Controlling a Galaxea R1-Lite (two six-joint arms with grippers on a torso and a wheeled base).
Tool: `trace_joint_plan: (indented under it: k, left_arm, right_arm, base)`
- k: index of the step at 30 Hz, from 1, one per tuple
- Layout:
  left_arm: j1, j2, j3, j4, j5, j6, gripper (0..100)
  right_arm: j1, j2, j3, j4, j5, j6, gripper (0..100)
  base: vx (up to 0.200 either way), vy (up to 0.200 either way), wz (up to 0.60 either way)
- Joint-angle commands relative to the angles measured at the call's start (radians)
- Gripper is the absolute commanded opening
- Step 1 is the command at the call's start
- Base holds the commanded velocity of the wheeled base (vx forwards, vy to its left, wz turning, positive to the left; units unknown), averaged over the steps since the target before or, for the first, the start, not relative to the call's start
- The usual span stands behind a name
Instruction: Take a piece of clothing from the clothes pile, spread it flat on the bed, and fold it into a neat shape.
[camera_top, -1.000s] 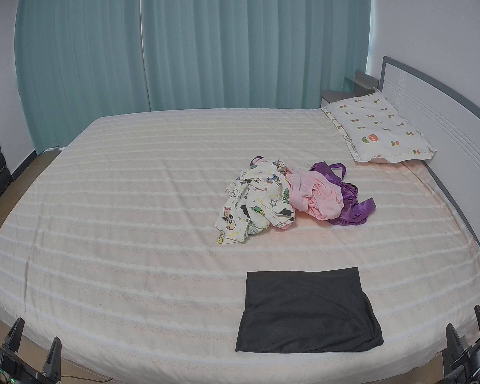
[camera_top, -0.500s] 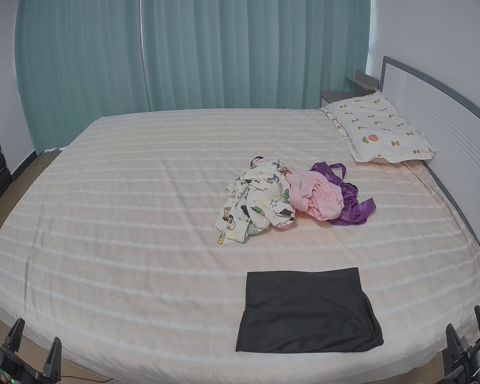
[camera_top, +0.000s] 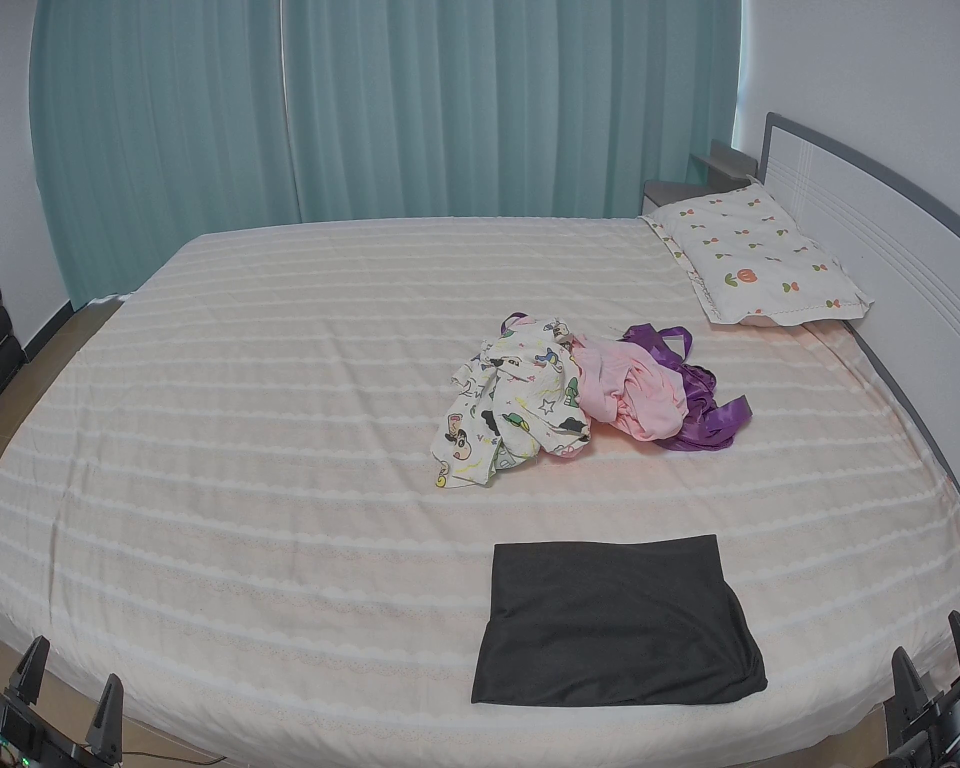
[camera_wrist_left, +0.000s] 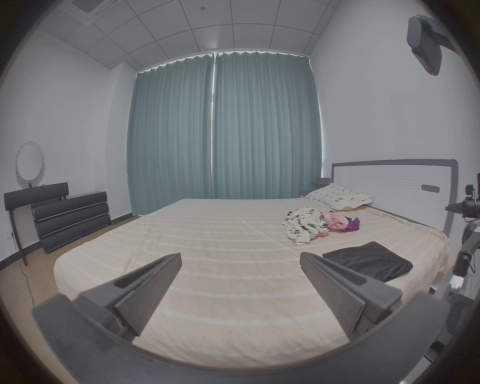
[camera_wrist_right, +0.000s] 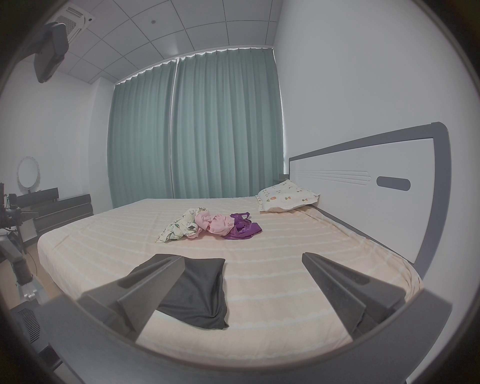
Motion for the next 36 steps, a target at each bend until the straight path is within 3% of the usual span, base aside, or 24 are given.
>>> trace_joint_plan:
  k: [1,36]
  left_arm:
    - [0.000,0.001,0.018,0.000,0.001,0.001,100]
    - [0.000,0.001,0.018,0.000,0.001,0.000,100]
  right_arm:
    - [0.000,-0.016,0.016,0.000,0.000,0.000,100]
    - [-0.001,-0.016,0.016,0.000,0.000,0.003,100]
  base:
    - [0.000,0.000,0.00]
    - [0.000,0.000,0.00]
